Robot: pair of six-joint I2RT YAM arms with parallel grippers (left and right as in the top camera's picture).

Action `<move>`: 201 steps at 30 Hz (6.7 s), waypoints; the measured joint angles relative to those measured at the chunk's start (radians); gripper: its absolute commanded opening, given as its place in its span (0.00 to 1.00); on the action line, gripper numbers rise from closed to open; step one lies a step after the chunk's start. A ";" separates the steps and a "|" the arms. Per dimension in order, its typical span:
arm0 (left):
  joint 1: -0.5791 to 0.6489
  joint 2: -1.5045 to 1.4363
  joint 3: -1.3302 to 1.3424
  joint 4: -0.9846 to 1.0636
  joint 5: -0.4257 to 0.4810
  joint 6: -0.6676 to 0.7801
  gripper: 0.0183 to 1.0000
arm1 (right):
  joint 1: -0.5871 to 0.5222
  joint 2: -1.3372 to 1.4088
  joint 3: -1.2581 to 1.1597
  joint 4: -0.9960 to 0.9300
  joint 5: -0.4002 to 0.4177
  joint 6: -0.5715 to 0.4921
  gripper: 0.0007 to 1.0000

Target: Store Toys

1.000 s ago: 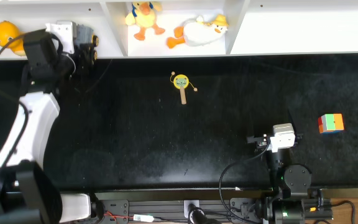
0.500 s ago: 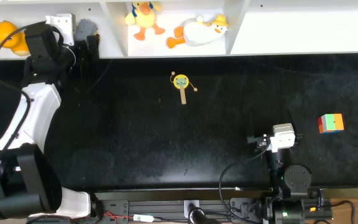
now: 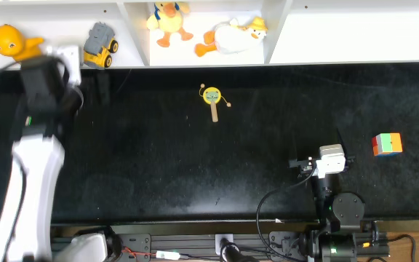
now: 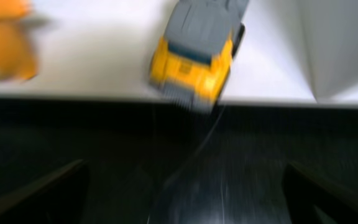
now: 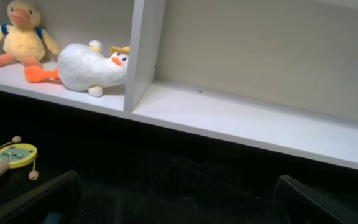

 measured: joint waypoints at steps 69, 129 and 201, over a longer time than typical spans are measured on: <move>-0.177 -1.242 -0.952 0.365 -0.078 -0.089 1.00 | 0.000 0.000 0.000 0.000 0.000 0.000 0.99; -0.177 -1.242 -0.952 0.365 -0.078 -0.088 1.00 | 0.625 1.427 0.937 -0.593 0.294 0.608 1.00; -0.177 -1.242 -0.952 0.365 -0.078 -0.088 1.00 | 0.602 1.604 1.072 -0.699 0.411 0.823 0.04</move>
